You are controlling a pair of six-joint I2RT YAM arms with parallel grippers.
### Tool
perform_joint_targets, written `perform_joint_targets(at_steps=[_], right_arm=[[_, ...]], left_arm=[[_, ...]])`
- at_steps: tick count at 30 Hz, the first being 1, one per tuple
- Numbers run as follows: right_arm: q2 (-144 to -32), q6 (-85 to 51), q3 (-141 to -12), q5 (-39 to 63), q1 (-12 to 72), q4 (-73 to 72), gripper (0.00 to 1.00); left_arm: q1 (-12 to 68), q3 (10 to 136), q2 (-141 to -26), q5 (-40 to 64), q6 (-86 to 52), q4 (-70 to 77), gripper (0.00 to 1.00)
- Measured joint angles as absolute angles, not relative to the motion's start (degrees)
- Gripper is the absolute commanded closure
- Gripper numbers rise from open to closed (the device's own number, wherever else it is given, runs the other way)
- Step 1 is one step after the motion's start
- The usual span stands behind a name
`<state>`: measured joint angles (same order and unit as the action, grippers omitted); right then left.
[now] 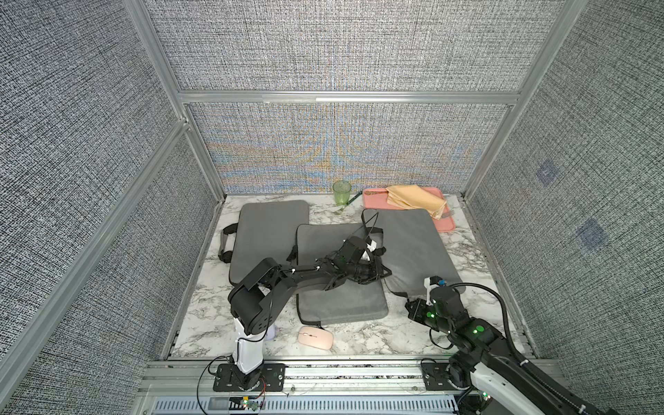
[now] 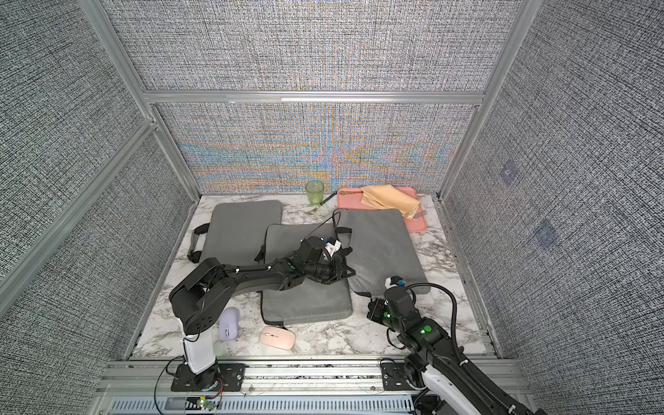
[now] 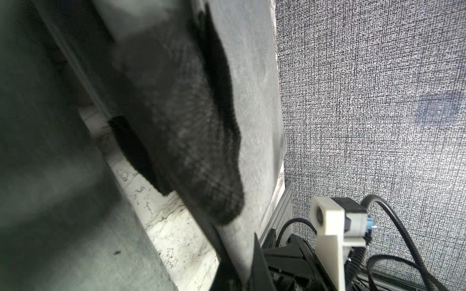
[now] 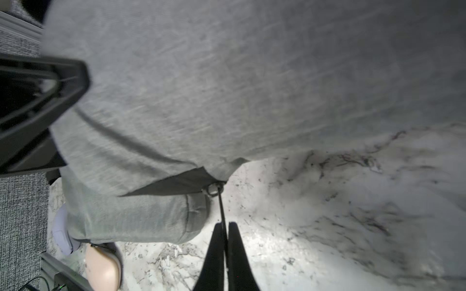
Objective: Put the mouse into the laptop bag
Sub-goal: Zip the zipper on the zippered laptop bag, then adjust the zippered laptop bag at the center of the board.
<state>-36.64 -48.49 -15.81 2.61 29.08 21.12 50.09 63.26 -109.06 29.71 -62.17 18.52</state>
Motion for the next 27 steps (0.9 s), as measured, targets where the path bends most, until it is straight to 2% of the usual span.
perform_joint_targets(at_steps=[5,9,18,27], right_arm=[[-41.12,-47.20,-17.78,4.56,26.70,21.15,1.00],[-39.57,-46.98,-19.51,2.96,26.28,24.49,1.00],[-26.22,-49.06,-19.20,-5.87,26.48,34.68,1.00],[-24.05,-51.00,-19.38,-10.11,28.10,40.56,1.00]], left_arm=[[50.11,62.65,-109.06,29.56,-62.61,19.70,1.00],[50.15,64.01,-110.59,30.37,-62.76,20.62,1.00],[51.62,79.66,-124.14,37.82,-63.31,19.44,1.00],[54.41,92.51,-132.27,39.72,-63.22,12.75,1.00]])
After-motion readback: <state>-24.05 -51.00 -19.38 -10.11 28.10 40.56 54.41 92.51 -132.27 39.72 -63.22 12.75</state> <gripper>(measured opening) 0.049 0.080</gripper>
